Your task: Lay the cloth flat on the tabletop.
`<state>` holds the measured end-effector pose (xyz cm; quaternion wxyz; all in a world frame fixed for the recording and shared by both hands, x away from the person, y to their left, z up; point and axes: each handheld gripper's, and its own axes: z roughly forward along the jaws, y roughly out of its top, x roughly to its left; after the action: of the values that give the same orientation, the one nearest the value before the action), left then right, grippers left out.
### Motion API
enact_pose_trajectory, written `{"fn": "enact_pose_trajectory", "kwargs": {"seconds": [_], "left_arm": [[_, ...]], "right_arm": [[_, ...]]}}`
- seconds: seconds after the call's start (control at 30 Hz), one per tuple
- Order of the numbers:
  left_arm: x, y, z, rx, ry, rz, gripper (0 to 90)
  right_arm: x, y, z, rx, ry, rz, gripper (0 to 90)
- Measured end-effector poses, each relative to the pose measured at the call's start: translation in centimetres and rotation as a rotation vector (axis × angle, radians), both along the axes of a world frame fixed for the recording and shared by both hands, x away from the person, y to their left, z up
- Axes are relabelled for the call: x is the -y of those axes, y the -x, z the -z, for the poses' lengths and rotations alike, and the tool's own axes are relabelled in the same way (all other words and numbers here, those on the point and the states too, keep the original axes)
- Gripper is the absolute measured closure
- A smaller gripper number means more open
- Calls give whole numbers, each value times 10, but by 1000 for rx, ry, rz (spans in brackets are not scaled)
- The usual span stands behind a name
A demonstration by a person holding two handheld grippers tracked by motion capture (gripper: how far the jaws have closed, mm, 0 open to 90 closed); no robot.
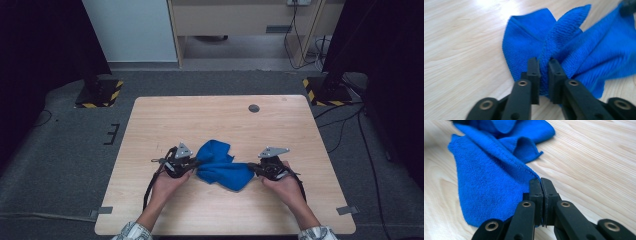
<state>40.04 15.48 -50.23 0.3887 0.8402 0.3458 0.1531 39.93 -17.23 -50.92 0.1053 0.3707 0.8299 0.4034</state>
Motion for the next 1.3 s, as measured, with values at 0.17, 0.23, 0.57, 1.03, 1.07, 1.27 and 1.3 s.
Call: {"fn": "enact_pose_trajectory", "kwargs": {"seconds": [0.17,0.23,0.57,1.03,1.07,1.27,1.3], "left_arm": [[9,4,-6,44,20,26,613],[9,6,-11,58,51,36,579],[8,14,-31,95,138,55,476],[21,-44,1,17,8,-10,482],[25,-52,6,11,-12,-13,470],[40,-67,15,-3,-72,-13,412],[40,-67,15,-3,-72,-13,417]], "right_arm": [[13,-2,-1,-6,4,36,886],[16,-2,-1,-10,5,48,886],[24,-5,1,-11,39,70,883],[21,-4,3,-9,42,61,879],[21,-4,3,-11,43,59,879],[21,-2,4,-11,36,63,879],[21,-2,4,-13,35,62,879]]}}
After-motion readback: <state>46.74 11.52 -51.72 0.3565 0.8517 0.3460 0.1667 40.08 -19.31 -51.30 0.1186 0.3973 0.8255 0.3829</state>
